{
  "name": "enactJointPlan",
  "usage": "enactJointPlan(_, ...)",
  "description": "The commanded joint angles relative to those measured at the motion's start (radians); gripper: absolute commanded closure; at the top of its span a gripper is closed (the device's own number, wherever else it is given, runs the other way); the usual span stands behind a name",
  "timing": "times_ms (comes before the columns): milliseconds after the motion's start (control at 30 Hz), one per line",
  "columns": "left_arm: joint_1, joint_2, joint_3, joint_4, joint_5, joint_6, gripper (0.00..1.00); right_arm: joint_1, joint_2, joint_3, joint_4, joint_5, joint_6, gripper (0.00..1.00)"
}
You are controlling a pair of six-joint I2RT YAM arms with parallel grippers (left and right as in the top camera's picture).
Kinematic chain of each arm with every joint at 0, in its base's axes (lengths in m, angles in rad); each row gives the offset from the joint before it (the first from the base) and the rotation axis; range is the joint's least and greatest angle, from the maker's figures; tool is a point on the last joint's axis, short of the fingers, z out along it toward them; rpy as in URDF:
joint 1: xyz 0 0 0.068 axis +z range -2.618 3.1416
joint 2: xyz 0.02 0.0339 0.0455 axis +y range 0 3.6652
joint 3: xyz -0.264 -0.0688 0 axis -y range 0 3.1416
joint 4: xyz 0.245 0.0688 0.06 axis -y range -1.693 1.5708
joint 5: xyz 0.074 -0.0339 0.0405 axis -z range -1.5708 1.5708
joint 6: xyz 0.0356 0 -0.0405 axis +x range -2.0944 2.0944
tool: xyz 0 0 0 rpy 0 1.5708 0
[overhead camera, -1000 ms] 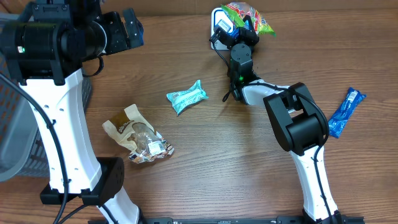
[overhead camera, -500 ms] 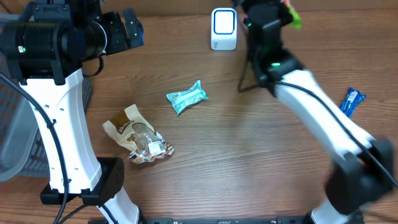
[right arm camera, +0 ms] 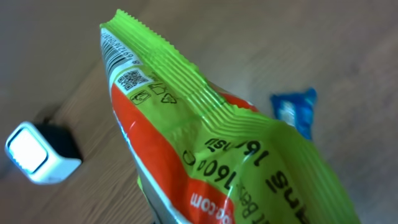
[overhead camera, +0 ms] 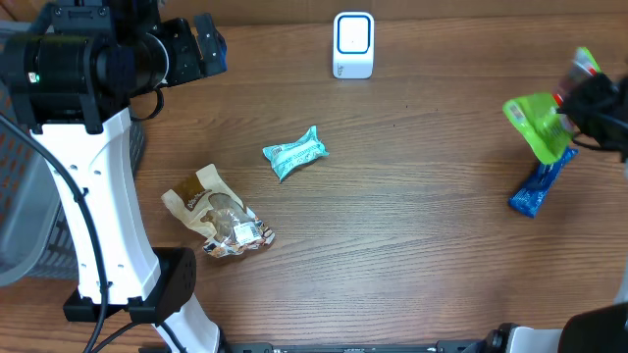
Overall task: Scan the item barcode
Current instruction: 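Move the green packet to the right table edge and release it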
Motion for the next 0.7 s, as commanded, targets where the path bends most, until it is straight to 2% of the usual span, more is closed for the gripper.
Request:
enactJointPlan(0,-0.002,0.000,0.001,0.001,-0.003,0.019,0.00,-0.084,0.032,-0.087,0.015,-0.105,0.055,0.96)
enactJointPlan(200,-0.002,0.000,0.001,0.001,-0.003,0.019,0.00,-0.144,0.085,-0.200,0.118,-0.074,0.091,0.96)
enactJointPlan(233,-0.002,0.000,0.001,0.001,-0.003,0.019,0.00,-0.147,0.090,-0.200,0.118,-0.075,0.104,0.91)
enactJointPlan(267,-0.002,0.000,0.001,0.001,-0.003,0.019,0.00,-0.146,0.090,-0.198,0.126,-0.074,0.104,0.72)
enactJointPlan(300,-0.002,0.000,0.001,0.001,-0.003,0.019,0.00,-0.146,0.089,-0.193,0.127,-0.074,0.104,0.70)
enactJointPlan(367,-0.002,0.000,0.001,0.001,-0.003,0.019,0.00,-0.146,0.089,-0.175,0.127,-0.082,0.104,0.59)
enactJointPlan(400,-0.002,0.000,0.001,0.001,-0.003,0.019,0.00,-0.146,0.084,-0.149,0.127,-0.140,0.104,0.47)
enactJointPlan(467,-0.002,0.000,0.001,0.001,-0.003,0.019,0.00,-0.143,0.070,-0.105,0.129,-0.220,0.112,0.40)
enactJointPlan(567,-0.002,0.000,0.001,0.001,-0.003,0.019,0.00,-0.109,0.053,-0.063,0.194,-0.305,0.129,0.35)
enactJointPlan(667,-0.002,0.000,0.001,0.001,-0.003,0.019,0.00,-0.026,0.058,-0.063,0.305,-0.486,0.103,0.18)
